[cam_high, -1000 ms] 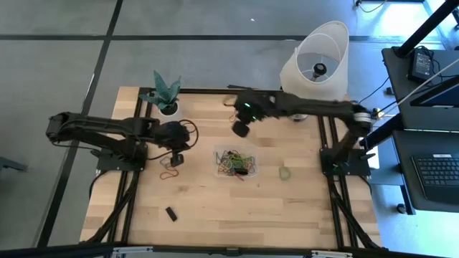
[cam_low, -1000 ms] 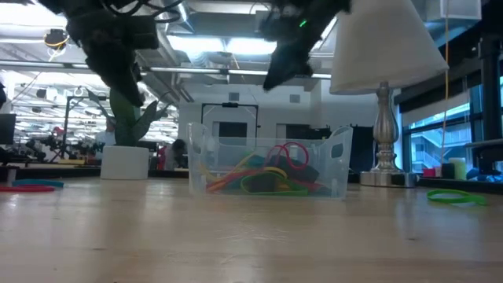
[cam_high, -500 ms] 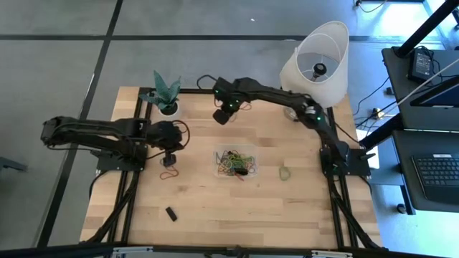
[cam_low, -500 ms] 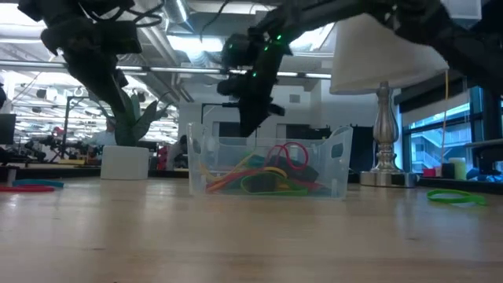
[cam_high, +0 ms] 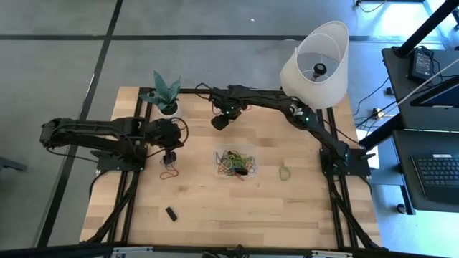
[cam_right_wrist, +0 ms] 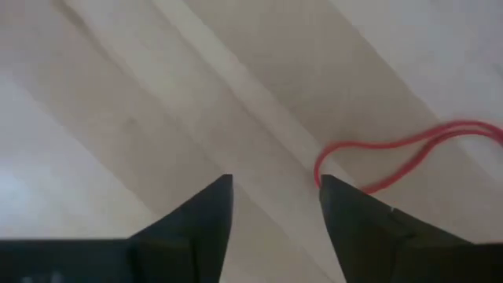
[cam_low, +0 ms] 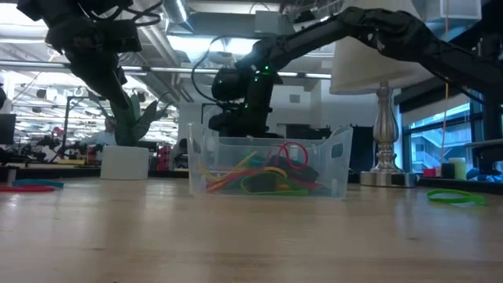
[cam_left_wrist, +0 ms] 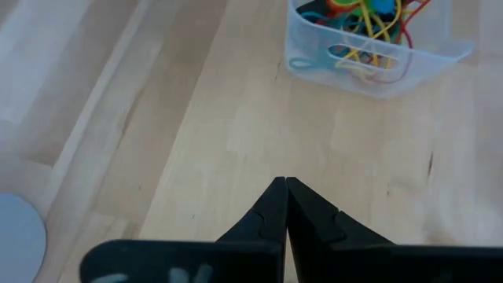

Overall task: Pick and place rubber bands into bin
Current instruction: Put the red rubber band into the transparent bin

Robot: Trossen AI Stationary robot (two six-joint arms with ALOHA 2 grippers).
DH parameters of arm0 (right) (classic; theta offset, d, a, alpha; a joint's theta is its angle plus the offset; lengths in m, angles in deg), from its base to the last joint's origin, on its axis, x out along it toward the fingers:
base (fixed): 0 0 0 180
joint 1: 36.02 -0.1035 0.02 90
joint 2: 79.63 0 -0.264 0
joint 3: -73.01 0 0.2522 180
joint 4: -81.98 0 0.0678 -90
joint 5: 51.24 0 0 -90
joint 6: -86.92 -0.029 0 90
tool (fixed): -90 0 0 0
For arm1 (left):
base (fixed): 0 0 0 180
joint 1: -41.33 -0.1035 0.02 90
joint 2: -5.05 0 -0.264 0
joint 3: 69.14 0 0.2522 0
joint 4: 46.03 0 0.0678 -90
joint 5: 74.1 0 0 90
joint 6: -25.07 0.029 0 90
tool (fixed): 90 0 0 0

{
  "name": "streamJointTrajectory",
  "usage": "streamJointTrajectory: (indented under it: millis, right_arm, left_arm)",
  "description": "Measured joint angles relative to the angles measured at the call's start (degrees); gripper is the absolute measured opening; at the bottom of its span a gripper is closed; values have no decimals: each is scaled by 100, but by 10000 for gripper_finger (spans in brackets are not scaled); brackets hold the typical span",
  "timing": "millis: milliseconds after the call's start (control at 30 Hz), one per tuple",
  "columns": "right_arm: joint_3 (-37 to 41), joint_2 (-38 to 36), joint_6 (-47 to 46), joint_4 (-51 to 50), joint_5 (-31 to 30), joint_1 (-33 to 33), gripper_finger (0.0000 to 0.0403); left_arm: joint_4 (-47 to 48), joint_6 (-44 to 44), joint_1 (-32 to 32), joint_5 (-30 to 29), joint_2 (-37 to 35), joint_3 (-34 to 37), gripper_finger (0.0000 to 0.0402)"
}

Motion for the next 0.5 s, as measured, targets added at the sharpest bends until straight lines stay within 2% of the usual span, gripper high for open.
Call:
streamJointTrajectory:
  millis: [100,300,400,500]
  right_arm:
    - [4,141,-5,-14,-7,30,205]
    - [4,203,62,-66,-503,57,202]
    - [4,206,600,-155,-500,87,184]
    - [6,206,1595,-410,-538,91,155]
  left_arm:
    - [-4,3,-62,2,3,0,3]
    - [-2,6,-63,2,5,0,3]
    - [0,6,-63,4,5,0,3]
    - [0,6,-61,4,5,0,3]
